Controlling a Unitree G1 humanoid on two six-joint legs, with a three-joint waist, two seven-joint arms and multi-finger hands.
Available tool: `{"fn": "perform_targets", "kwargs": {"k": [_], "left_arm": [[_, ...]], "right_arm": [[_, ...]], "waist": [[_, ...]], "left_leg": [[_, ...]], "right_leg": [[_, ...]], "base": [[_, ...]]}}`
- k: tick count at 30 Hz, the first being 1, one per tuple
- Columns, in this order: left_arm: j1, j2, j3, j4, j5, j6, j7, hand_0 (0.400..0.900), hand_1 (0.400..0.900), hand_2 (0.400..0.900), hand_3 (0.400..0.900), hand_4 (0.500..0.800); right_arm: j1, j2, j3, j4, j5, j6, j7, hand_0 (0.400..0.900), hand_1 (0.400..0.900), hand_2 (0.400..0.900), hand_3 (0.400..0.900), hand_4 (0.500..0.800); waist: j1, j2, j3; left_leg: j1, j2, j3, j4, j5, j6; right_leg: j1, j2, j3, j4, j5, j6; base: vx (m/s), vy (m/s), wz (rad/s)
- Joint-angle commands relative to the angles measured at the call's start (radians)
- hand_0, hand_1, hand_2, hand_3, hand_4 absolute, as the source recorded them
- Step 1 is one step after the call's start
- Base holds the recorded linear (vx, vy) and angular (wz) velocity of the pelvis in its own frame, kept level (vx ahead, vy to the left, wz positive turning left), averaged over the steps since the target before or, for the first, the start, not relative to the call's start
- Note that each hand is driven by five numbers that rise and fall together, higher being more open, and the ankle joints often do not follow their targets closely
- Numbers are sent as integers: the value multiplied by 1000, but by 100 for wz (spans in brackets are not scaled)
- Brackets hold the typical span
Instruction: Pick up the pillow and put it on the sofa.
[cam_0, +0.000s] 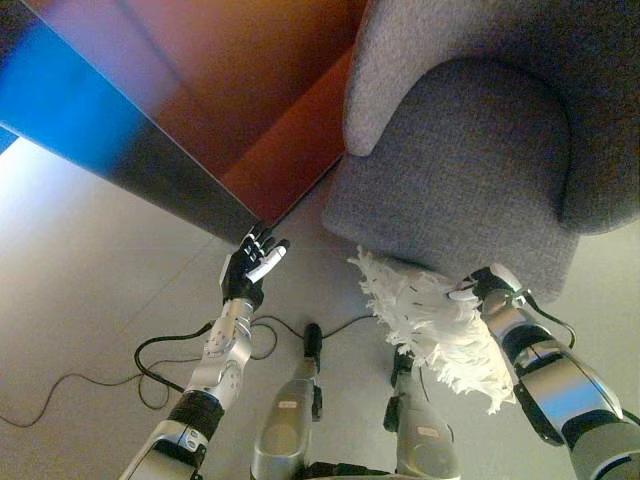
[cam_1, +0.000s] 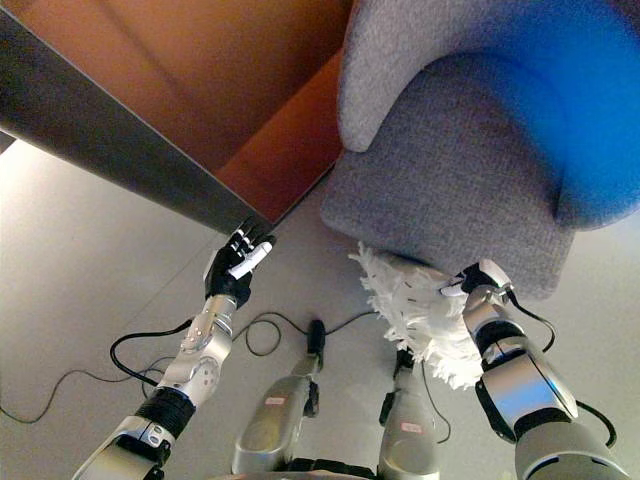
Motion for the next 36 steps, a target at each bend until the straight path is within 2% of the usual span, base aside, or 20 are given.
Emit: {"fn": "perform_targets", "kwargs": {"k": [1, 8, 14, 19, 27, 36], "left_arm": [[31, 56, 19, -120, 4, -37, -10, 900, 900, 900, 900, 800], [111, 54, 55, -82, 32, 9, -28, 900, 900, 900, 900, 800], [184, 56, 84, -85, 53, 57, -54, 900, 900, 900, 900, 800], [224, 58, 99, -69, 57, 69, -79, 900, 900, 900, 900, 800], [231, 71, 117, -31, 54, 91, -95, 900, 900, 900, 900, 800], [237, 84, 118, -18, 49, 106, -111, 900, 900, 900, 900, 800]], "right_arm": [[-16, -102, 23, -110, -45, -19, -12, 400, 400, 400, 400, 500], [97, -117, 12, -255, -83, 49, 40, 400, 400, 400, 400, 500], [183, -138, -24, -367, -125, 87, 73, 400, 400, 400, 400, 500], [219, -164, -42, -436, -165, 100, 115, 400, 400, 400, 400, 500], [135, -227, -36, -480, -223, 124, 212, 400, 400, 400, 400, 500], [-1, -300, -9, -436, -240, 115, 263, 400, 400, 400, 400, 500]], "waist": [[17, -93, -93], [13, -127, -198], [17, -148, -284], [18, -155, -326], [21, -172, -373], [37, -183, -406]], "left_leg": [[37, 42, -27, 84, -105, -36], [126, 60, -24, 58, -105, -42], [181, 68, -27, 40, -110, -42], [209, 71, -29, 26, -111, -40], [226, 79, -24, 17, -107, -39], [232, 84, -29, 13, -105, -40]], "right_leg": [[-35, -135, 59, 69, 4, 113], [62, -126, 51, 46, -7, 112], [127, -115, 41, 25, -15, 109], [156, -110, 34, 18, -19, 110], [175, -109, 23, 17, -18, 113], [187, -111, 8, 19, -20, 114]], "base": [[123, -28, 2], [176, -27, 1], [170, -17, 1], [97, 4, 0], [24, 2, -1], [10, 2, 0]]}}
